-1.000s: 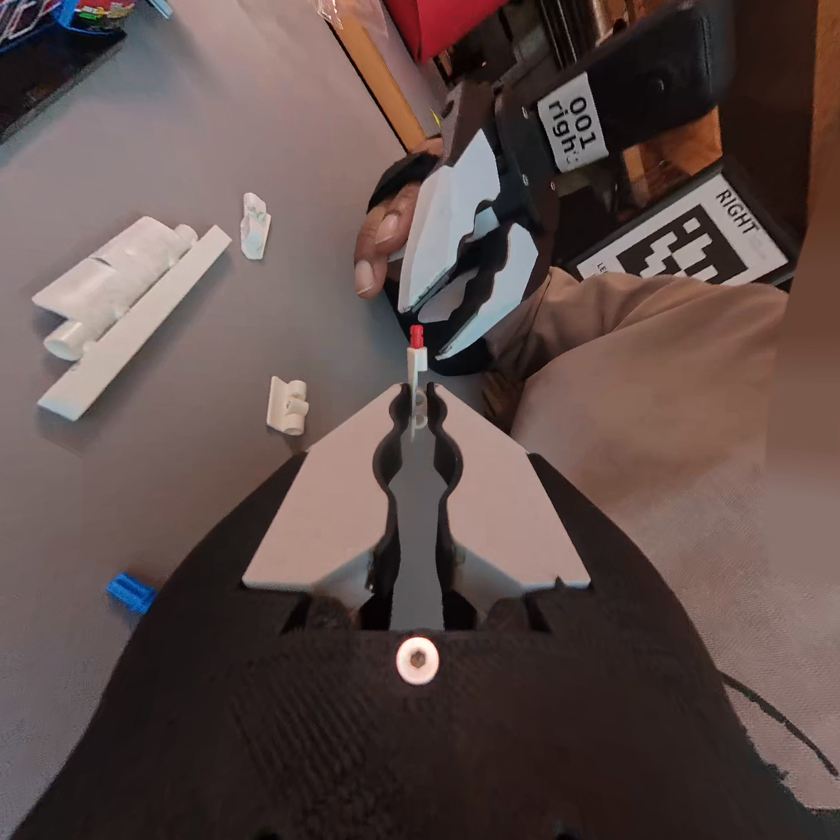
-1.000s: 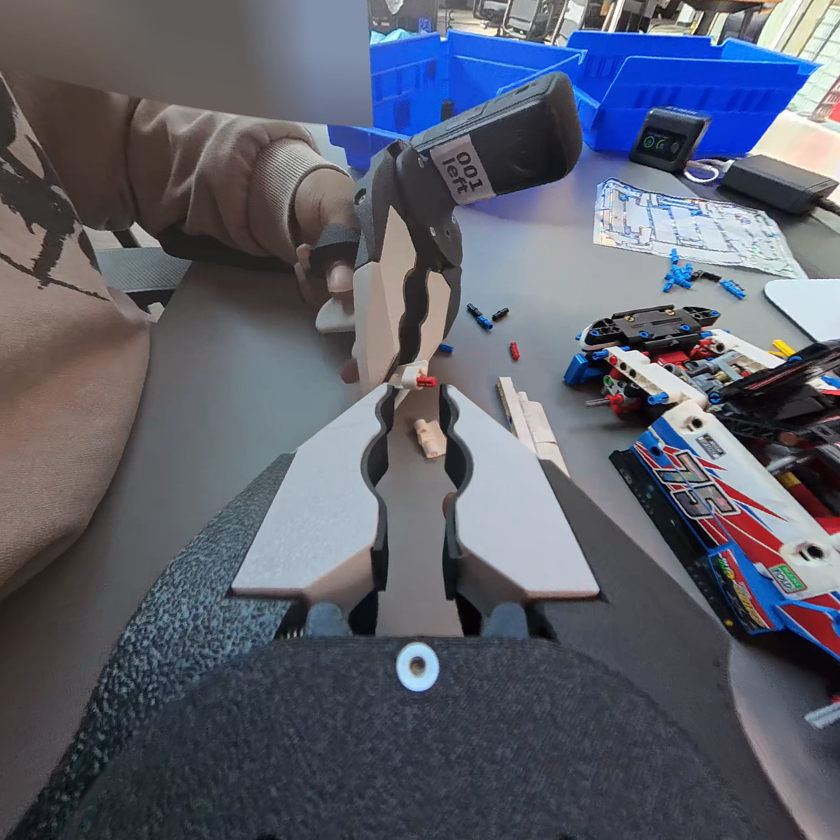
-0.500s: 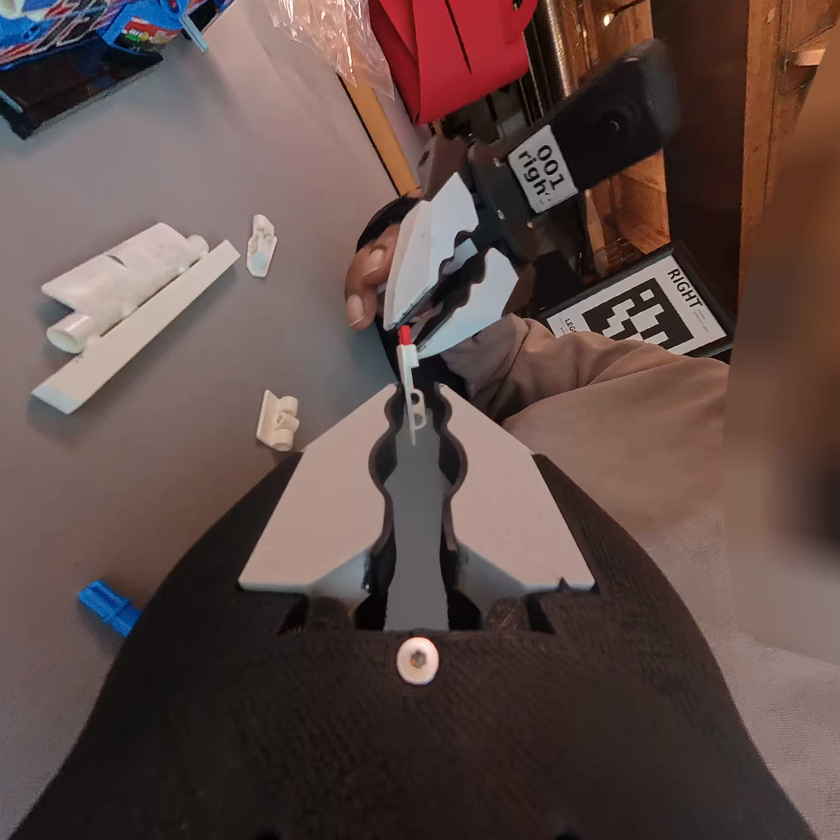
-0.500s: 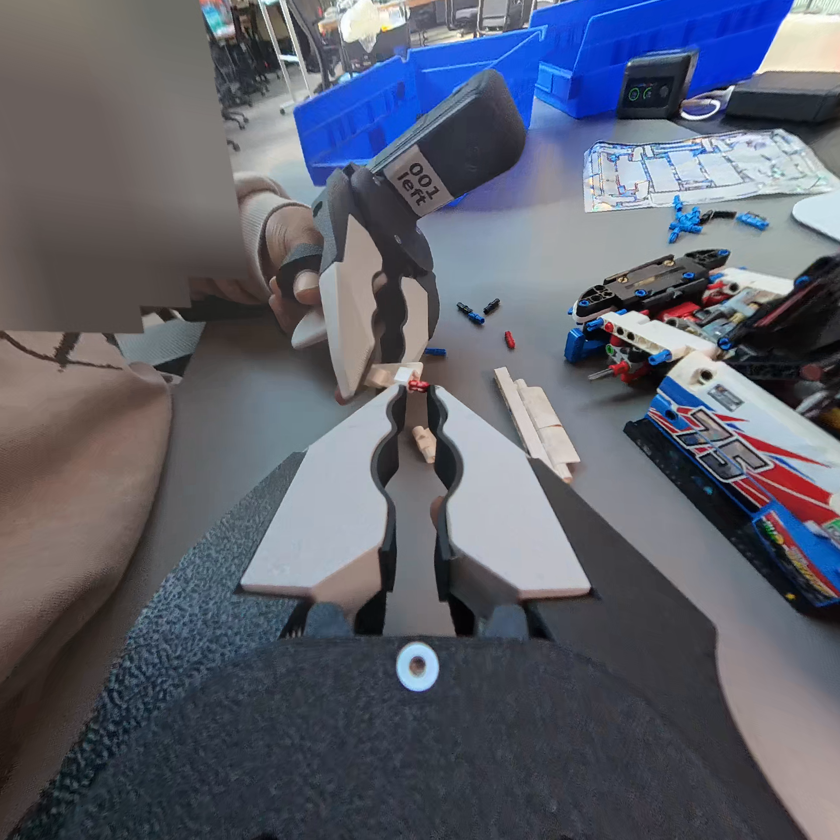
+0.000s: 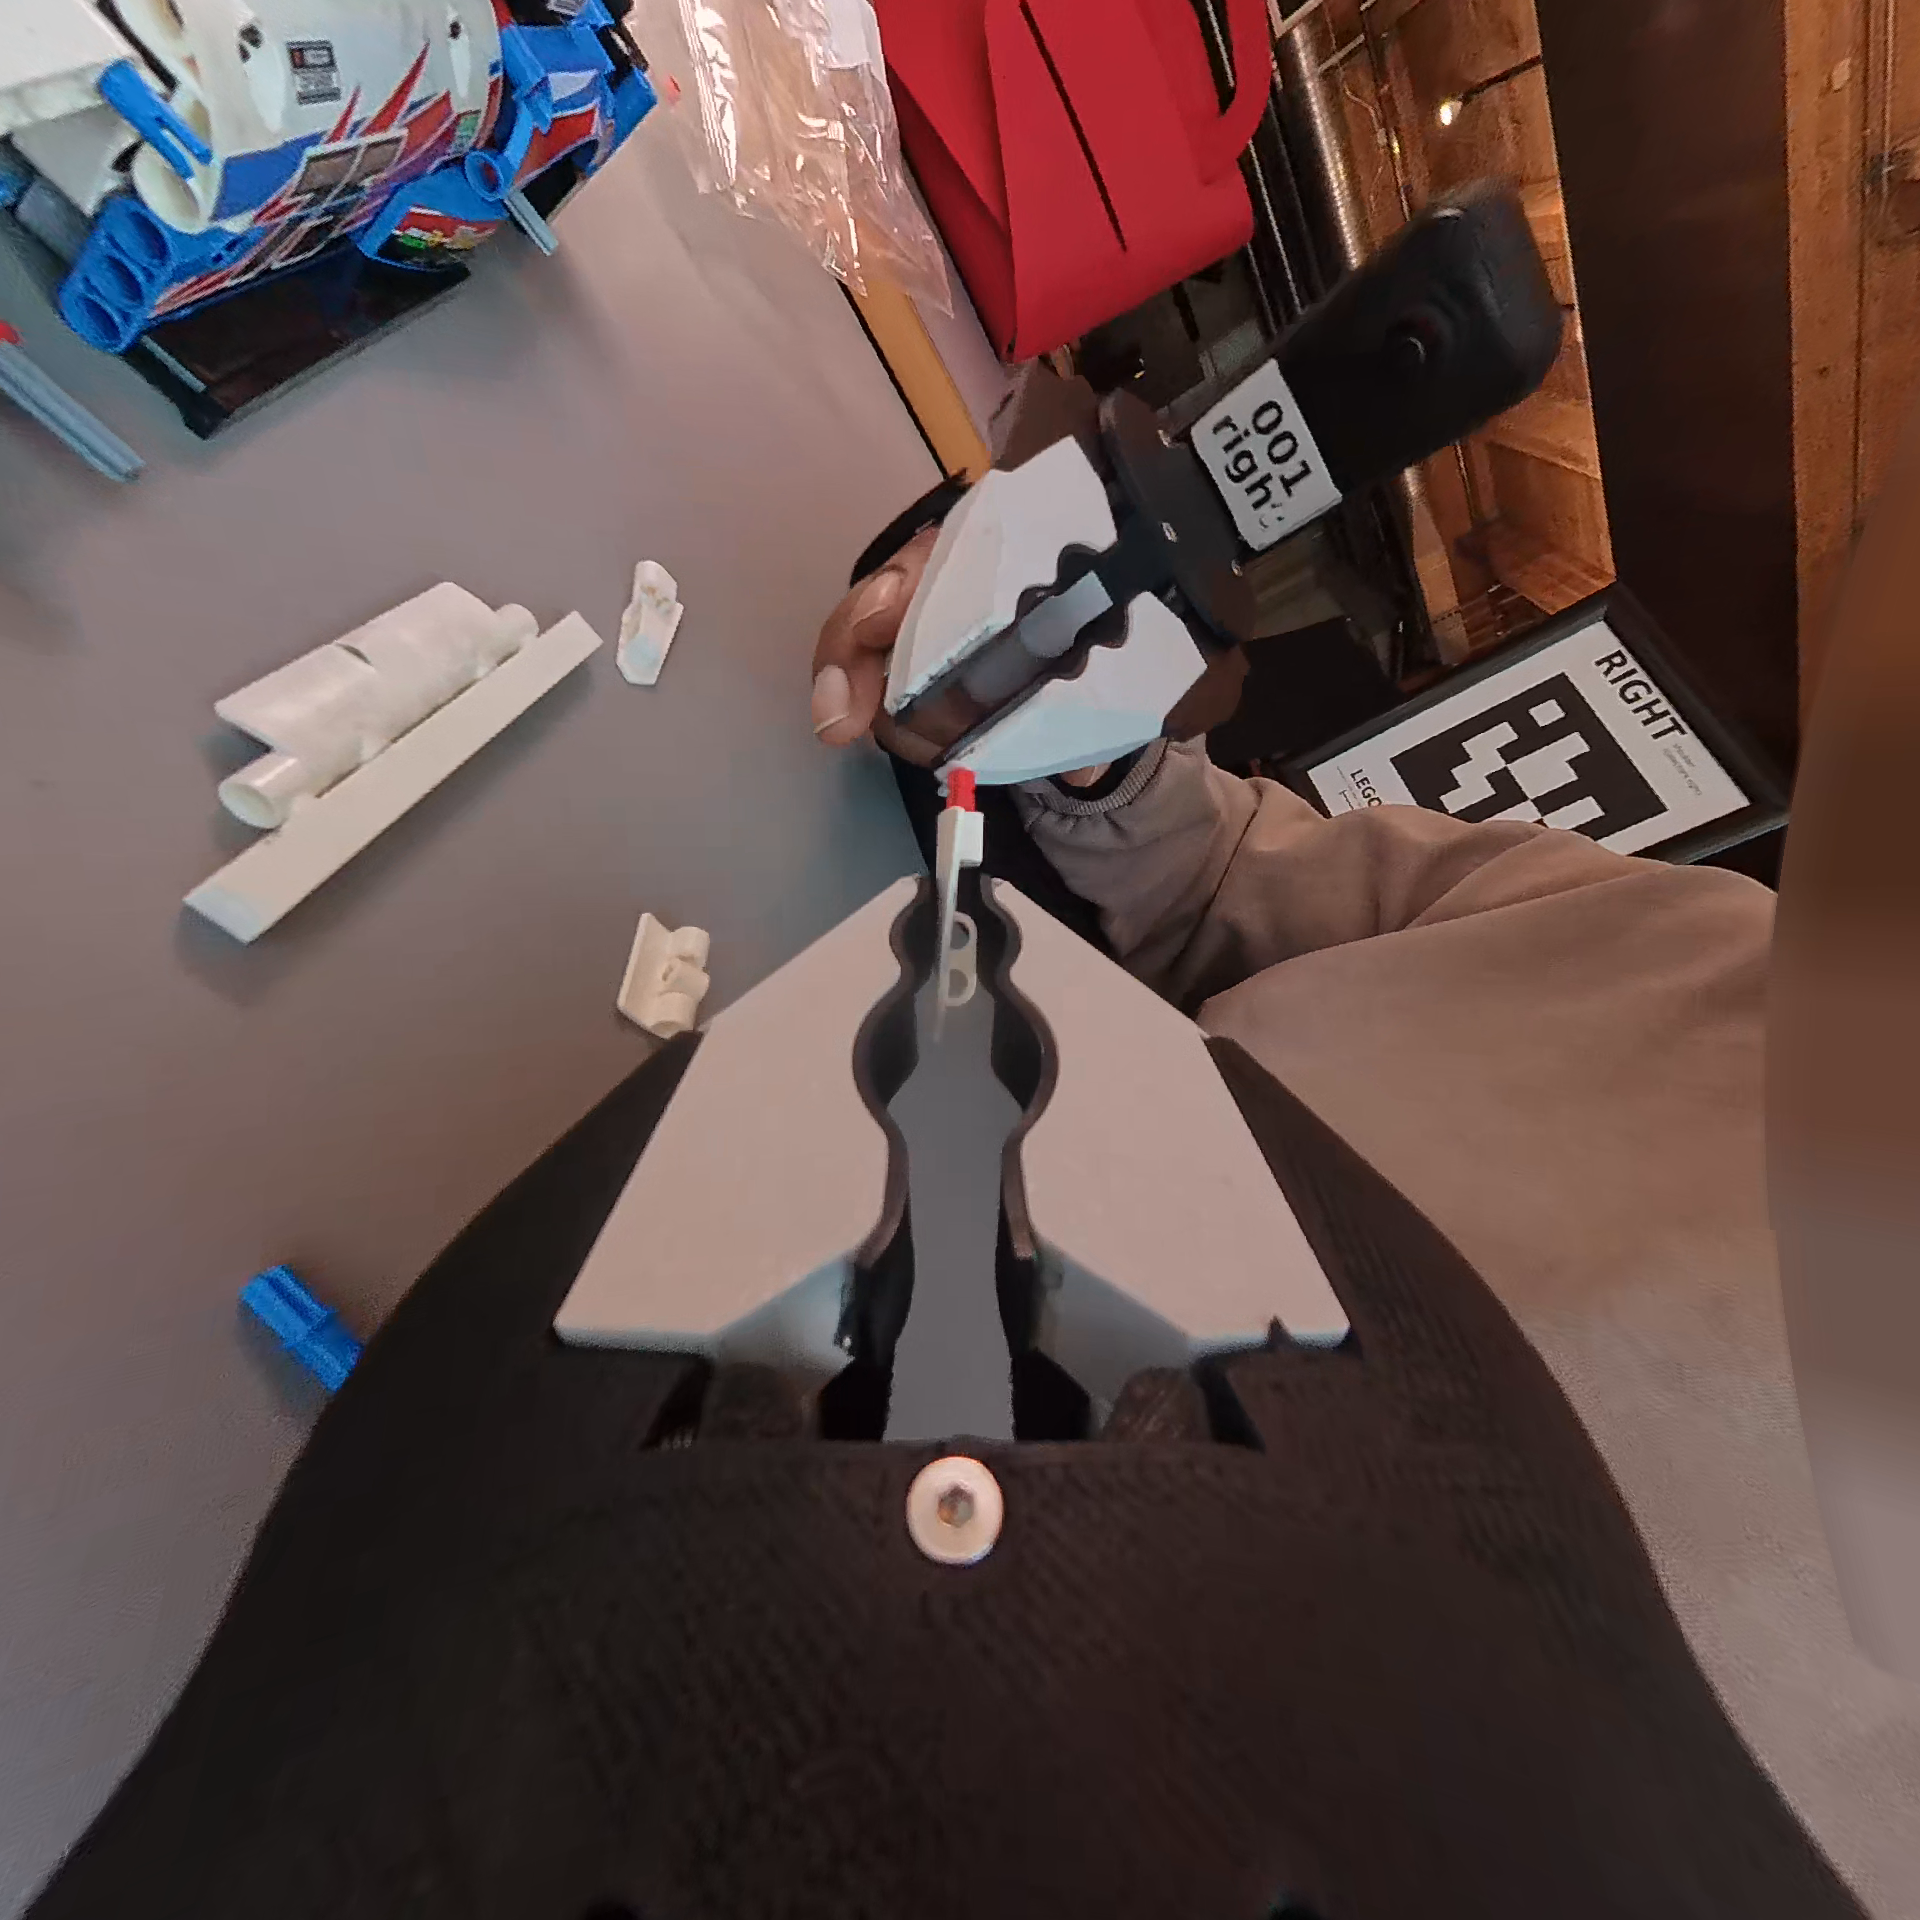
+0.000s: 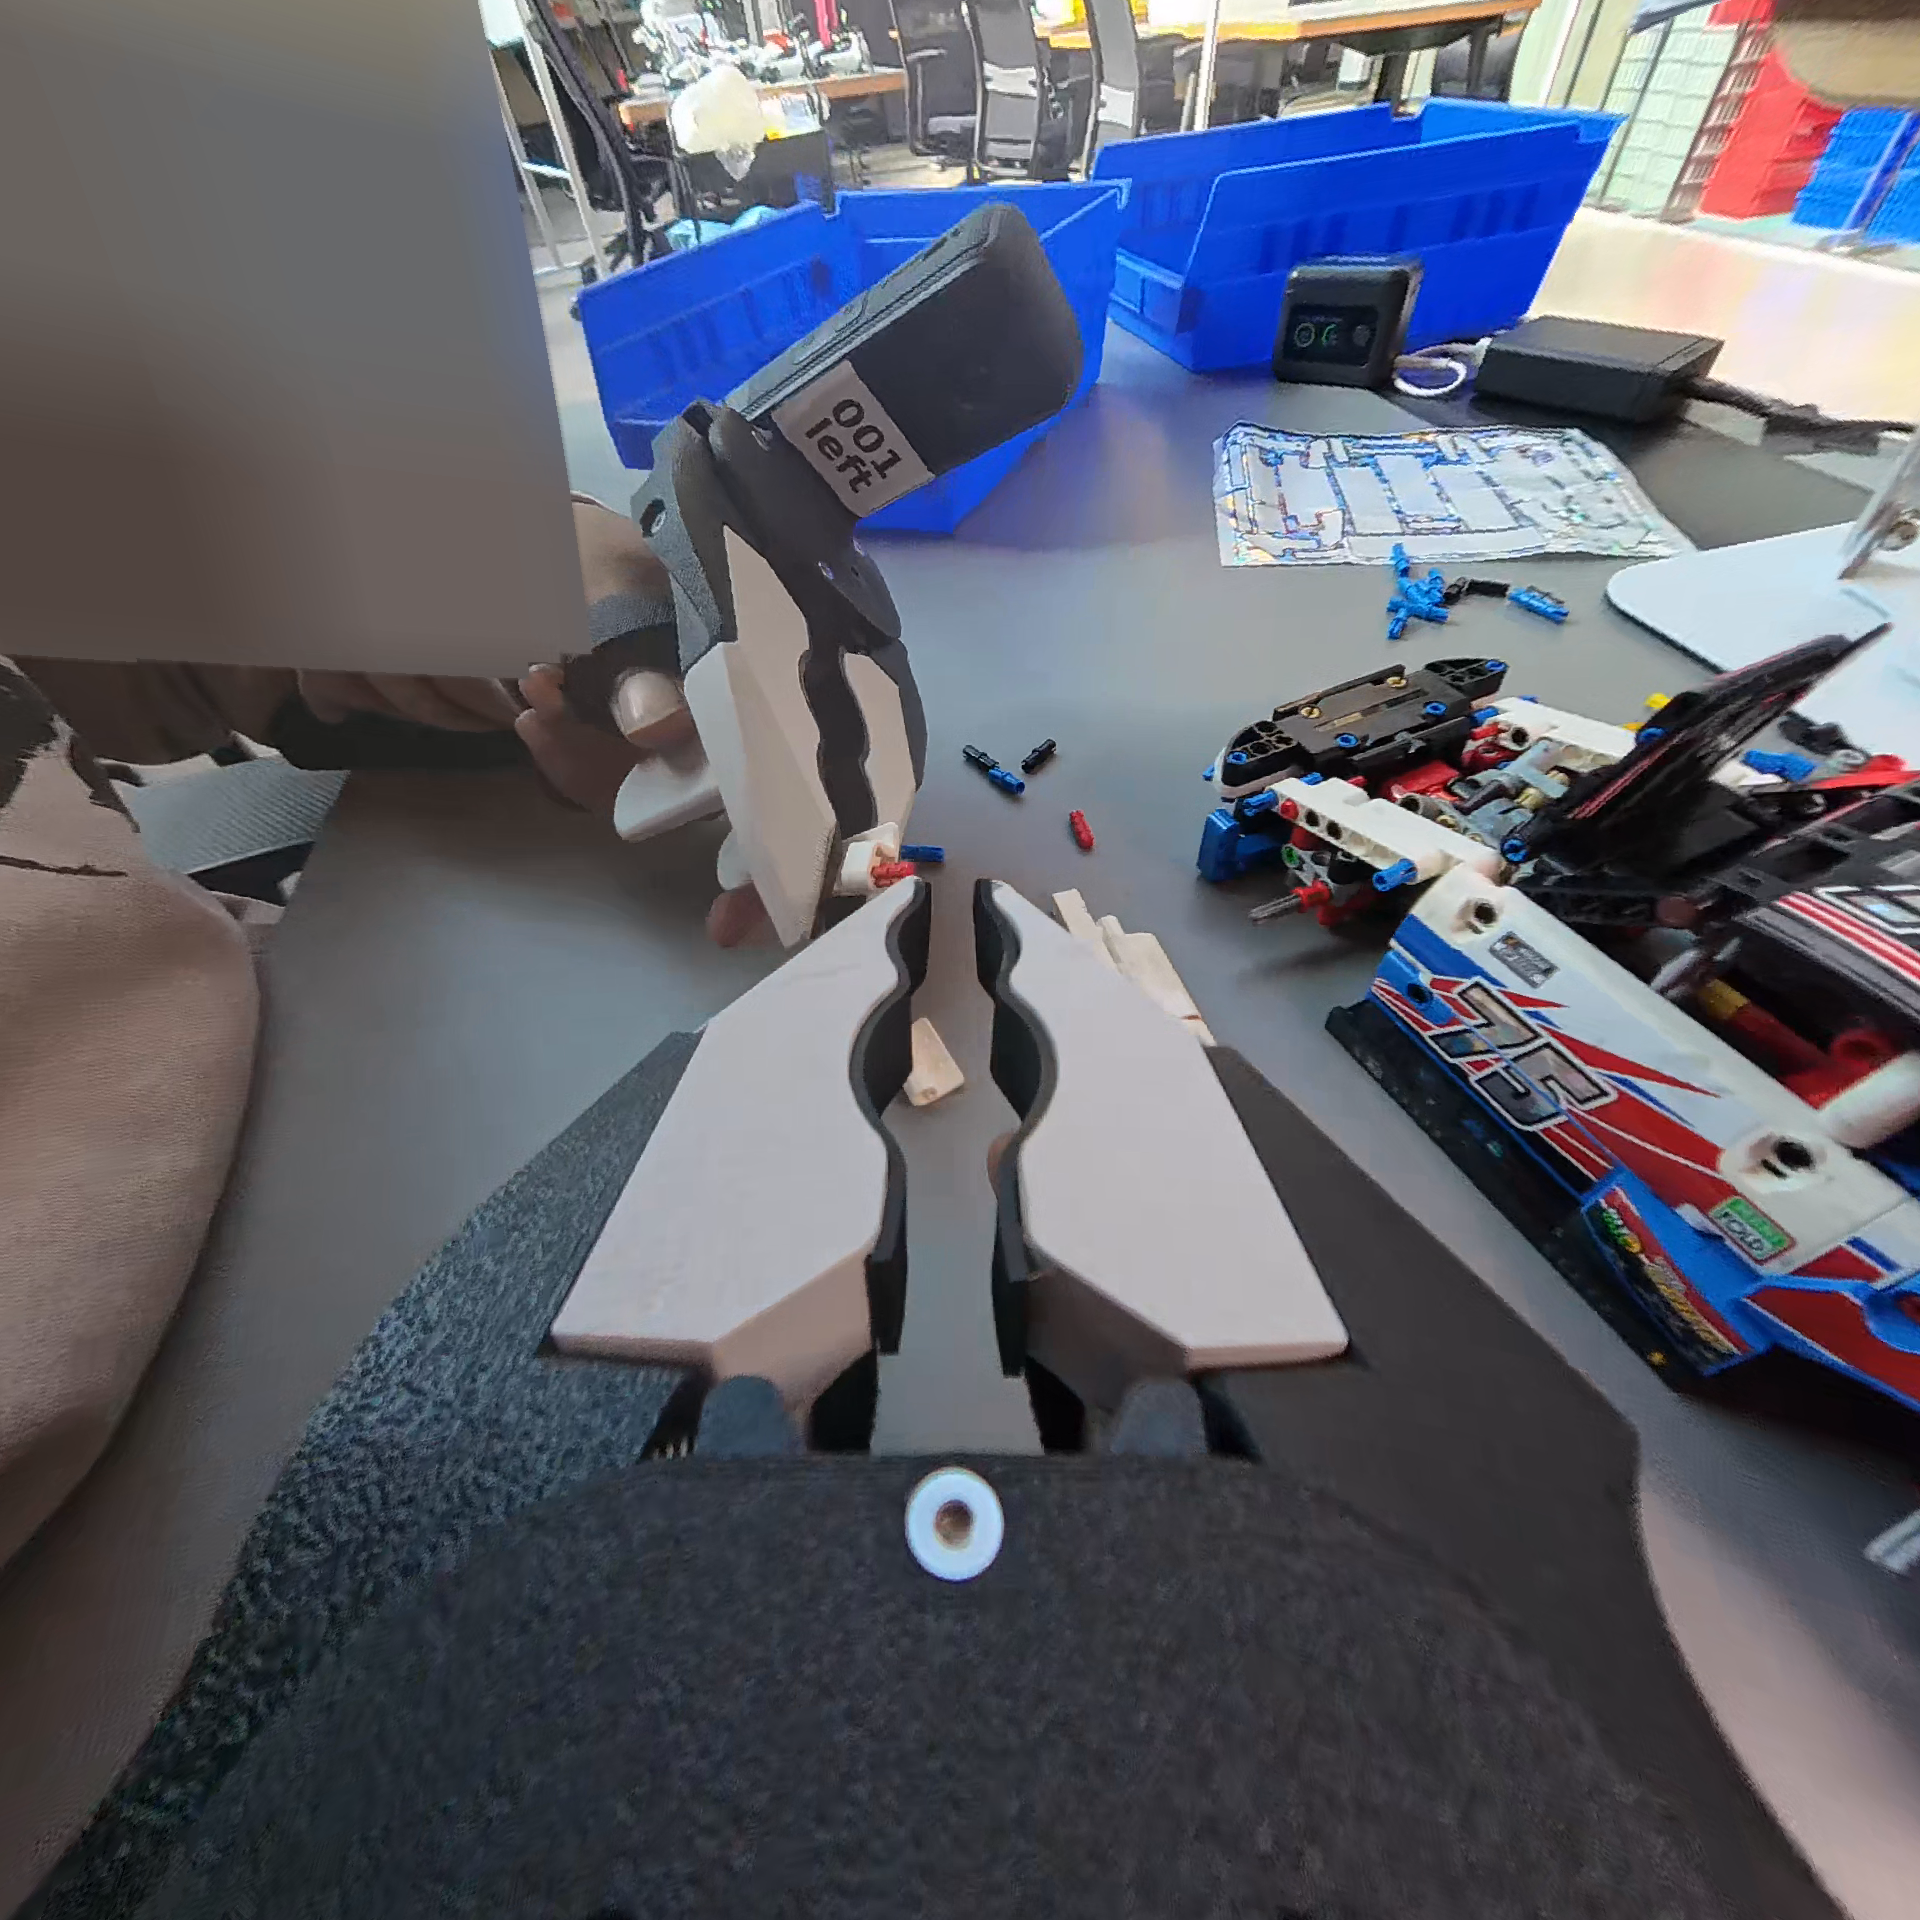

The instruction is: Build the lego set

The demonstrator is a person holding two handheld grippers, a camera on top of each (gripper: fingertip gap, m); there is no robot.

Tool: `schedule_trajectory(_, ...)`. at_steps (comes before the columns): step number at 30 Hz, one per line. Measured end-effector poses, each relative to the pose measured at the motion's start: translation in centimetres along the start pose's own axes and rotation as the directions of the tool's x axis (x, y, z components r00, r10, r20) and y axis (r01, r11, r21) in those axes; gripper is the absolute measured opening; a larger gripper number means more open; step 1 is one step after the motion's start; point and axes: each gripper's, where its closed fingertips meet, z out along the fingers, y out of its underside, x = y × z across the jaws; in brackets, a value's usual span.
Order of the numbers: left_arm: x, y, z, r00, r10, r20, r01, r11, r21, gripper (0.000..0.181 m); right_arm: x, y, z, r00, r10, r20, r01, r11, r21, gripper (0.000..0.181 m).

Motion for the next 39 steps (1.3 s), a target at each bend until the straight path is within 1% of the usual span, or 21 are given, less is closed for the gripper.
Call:
schedule_trajectory(1, -0.3, -0.1, 0.0, 1.000, 0.006, 0.017, -0.006, 1.000, 0.006, 0.004, -0.2, -0.3, 0.1, 1.000, -0.006, 0.003, 0.006, 1.000, 0.012, 0.014)
schedule_trajectory(4, -0.8, -0.4, -0.2, 0.999, 0.016, 0.047, -0.018, 1.000, 0.024, 0.005, -0.5, -0.3, 0.2, 0.999, 0.043, 0.027, -0.043, 0.999, 0.004, 0.021)
schedule_trajectory(7, -1.0, -0.3, 0.0, 0.996, 0.043, 0.073, -0.044, 0.999, 0.013, 0.005, -0.8, 0.3, 0.7, 1.000, 0.015, 0.024, -0.014, 1.000, -0.025, 0.019)
schedule_trajectory(9, -1.3, 0.1, 0.2, 0.991, 0.086, 0.107, -0.084, 0.996, -0.016, 0.005, -1.1, 0.4, 1.1, 0.999, 0.019, 0.028, -0.018, 0.999, -0.026, 0.016)
schedule_trajectory(10, -1.3, 0.4, 0.4, 0.988, 0.107, 0.115, -0.104, 0.994, -0.033, 0.005, -1.0, 0.5, 1.1, 0.999, 0.026, 0.027, -0.025, 0.999, -0.031, 0.010)
schedule_trajectory(11, -1.2, 0.6, 0.6, 0.986, 0.122, 0.116, -0.117, 0.992, -0.045, 0.005, -1.1, 0.6, 1.1, 0.998, 0.036, 0.046, -0.034, 0.999, -0.041, 0.009)
schedule_trajectory(13, -1.2, 0.6, 0.6, 0.981, 0.147, 0.125, -0.143, 0.989, -0.044, 0.005, -1.1, 0.6, 0.8, 0.994, 0.082, 0.073, -0.078, 0.996, -0.049, 0.008)
schedule_trajectory(15, -0.8, 0.2, 0.4, 0.982, 0.154, 0.107, -0.152, 0.988, -0.021, 0.006, -0.8, 0.3, 0.4, 0.985, 0.147, 0.089, -0.145, 0.989, -0.026, 0.006)
schedule_trajectory(19, -0.3, 0.3, 0.1, 0.984, 0.163, 0.074, -0.162, 0.987, -0.024, 0.016, -0.1, 0.1, -0.3, 0.962, 0.247, 0.116, -0.247, 0.969, -0.010, 0.005)
schedule_trajectory(20, -0.4, 0.2, 0.1, 0.983, 0.167, 0.081, -0.165, 0.986, -0.023, 0.014, -0.1, 0.1, -0.3, 0.956, 0.263, 0.129, -0.263, 0.965, -0.015, 0.002)
schedule_trajectory(22, -0.7, 0.3, 0.0, 0.978, 0.181, 0.105, -0.179, 0.983, -0.034, 0.006, -0.1, 0.1, -0.3, 0.953, 0.272, 0.133, -0.273, 0.962, -0.014, 0.002)
schedule_trajectory(23, -0.8, 0.4, 0.0, 0.976, 0.185, 0.112, -0.181, 0.983, -0.040, 0.005, -0.1, 0.1, -0.3, 0.958, 0.258, 0.122, -0.259, 0.966, -0.013, 0.002)
schedule_trajectory(25, -1.3, 0.3, 0.0, 0.971, 0.184, 0.153, -0.180, 0.983, -0.041, 0.005, 0.3, 0.5, 0.0, 0.981, 0.189, 0.048, -0.188, 0.982, -0.027, 0.004)
schedule_trajectory(27, -1.9, -0.1, -0.2, 0.970, 0.159, 0.187, -0.160, 0.987, -0.010, 0.005, 0.5, 0.6, 0.2, 0.995, 0.097, -0.018, -0.098, 0.994, -0.043, 0.016)
schedule_trajectory(30, -2.5, -0.7, -0.6, 0.967, 0.138, 0.215, -0.147, 0.989, 0.024, 0.005, 1.1, 0.7, 0.6, 0.990, -0.036, -0.137, 0.026, 0.997, -0.078, 0.021)
schedule_trajectory(32, -2.5, -0.6, -0.4, 0.964, 0.146, 0.223, -0.154, 0.988, 0.019, 0.005, 1.3, 0.8, 1.1, 0.978, -0.101, -0.182, 0.083, 0.991, -0.103, 0.020)
schedule_trajectory(34, -2.4, -0.5, -0.2, 0.962, 0.149, 0.229, -0.157, 0.987, 0.017, 0.005, 1.4, 1.1, 1.4, 0.971, -0.126, -0.204, 0.102, 0.987, -0.124, 0.015)
schedule_trajectory(39, -2.6, -0.7, -0.2, 0.951, 0.163, 0.262, -0.176, 0.984, 0.026, 0.005, 1.6, 1.1, 1.5, 0.970, -0.106, -0.219, 0.077, 0.988, -0.136, 0.014)
